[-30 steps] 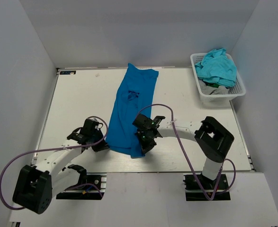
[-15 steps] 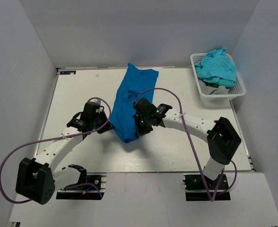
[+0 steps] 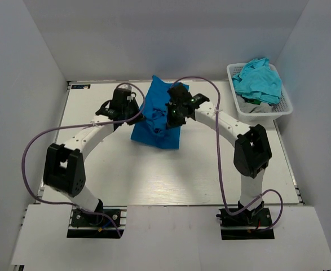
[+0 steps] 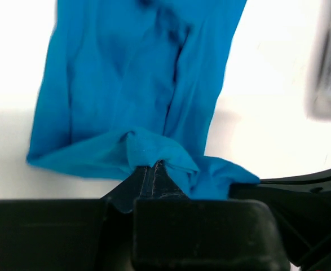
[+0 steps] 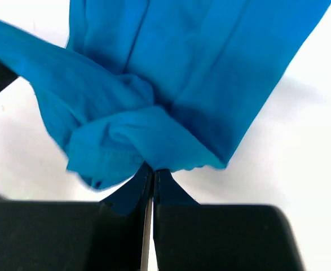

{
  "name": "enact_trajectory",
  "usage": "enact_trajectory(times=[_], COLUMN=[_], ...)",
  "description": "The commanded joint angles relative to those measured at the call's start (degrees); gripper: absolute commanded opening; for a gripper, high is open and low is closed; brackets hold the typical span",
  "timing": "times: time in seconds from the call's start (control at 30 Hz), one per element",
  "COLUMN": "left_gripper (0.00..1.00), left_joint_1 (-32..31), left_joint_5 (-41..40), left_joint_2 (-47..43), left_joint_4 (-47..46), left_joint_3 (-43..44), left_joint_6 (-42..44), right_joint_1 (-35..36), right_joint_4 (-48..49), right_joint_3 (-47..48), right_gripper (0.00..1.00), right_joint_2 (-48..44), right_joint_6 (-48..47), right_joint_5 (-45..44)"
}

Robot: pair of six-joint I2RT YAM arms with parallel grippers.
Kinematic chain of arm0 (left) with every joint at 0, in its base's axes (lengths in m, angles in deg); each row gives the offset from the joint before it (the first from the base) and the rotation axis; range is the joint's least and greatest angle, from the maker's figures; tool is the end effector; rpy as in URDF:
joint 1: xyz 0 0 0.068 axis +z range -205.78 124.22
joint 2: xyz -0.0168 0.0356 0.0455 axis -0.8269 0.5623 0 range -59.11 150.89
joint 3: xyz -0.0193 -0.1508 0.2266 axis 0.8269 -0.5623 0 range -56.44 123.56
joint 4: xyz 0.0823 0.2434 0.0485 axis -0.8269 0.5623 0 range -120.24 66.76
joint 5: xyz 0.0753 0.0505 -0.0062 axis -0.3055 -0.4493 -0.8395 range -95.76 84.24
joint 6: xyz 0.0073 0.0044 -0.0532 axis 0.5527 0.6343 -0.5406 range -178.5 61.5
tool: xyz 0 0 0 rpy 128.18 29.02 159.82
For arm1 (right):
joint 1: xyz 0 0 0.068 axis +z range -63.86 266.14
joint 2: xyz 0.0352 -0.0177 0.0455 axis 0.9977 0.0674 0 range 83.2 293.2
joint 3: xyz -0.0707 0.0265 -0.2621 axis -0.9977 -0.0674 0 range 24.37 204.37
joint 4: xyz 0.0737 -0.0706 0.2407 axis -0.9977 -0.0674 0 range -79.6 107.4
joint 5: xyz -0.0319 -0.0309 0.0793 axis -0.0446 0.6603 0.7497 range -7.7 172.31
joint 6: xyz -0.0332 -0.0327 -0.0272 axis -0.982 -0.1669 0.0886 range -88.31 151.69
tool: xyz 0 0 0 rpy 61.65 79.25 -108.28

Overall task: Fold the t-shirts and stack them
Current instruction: Fold the folded rectangular tshirt in 1/3 of the way

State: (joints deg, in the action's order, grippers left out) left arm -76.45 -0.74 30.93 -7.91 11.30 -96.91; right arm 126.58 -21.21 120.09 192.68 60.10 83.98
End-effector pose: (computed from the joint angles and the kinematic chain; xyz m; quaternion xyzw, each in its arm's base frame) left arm 0.3241 -0.1255 0.2632 -0.1255 0.9134 -0.2251 0.3153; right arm 0.3244 0.2779 0.2756 -0.1039 0.9407 0.1938 0.2582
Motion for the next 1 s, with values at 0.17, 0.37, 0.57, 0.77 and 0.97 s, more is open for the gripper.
enact_trajectory(times=[0.17, 0.37, 0.57, 0.77, 0.97], left_gripper=[0.00, 0.00, 0.08, 1.00, 1.00], left_joint_1=[0.5, 0.5, 1.2, 3.1, 4.1], left_joint_5=[-3.3, -3.8, -6.9, -6.3, -4.6], left_joint_2=[10.2, 17.5, 27.5, 34.9, 22.9], left_joint_4=[-0.4, 0.2, 6.2, 17.1, 11.2], left_joint_3=[15.7, 22.5, 33.5, 52.6, 34.4], left_joint_6=[3.2, 5.4, 5.9, 8.6, 9.7], right_joint_1=[-6.2, -9.2, -12.1, -14.9, -14.4], right_joint_4=[-1.8, -1.5, 0.7, 0.4, 3.7], right_joint_3=[13.6, 17.6, 22.5, 29.0, 17.2], right_gripper=[0.00, 0.00, 0.20, 0.90, 0.90], right_joint_2=[8.6, 13.4, 19.9, 19.4, 9.5], right_joint_6=[-4.4, -3.9, -3.3, -1.9, -4.8], right_joint_5=[4.3, 6.3, 9.5, 7.7, 3.7])
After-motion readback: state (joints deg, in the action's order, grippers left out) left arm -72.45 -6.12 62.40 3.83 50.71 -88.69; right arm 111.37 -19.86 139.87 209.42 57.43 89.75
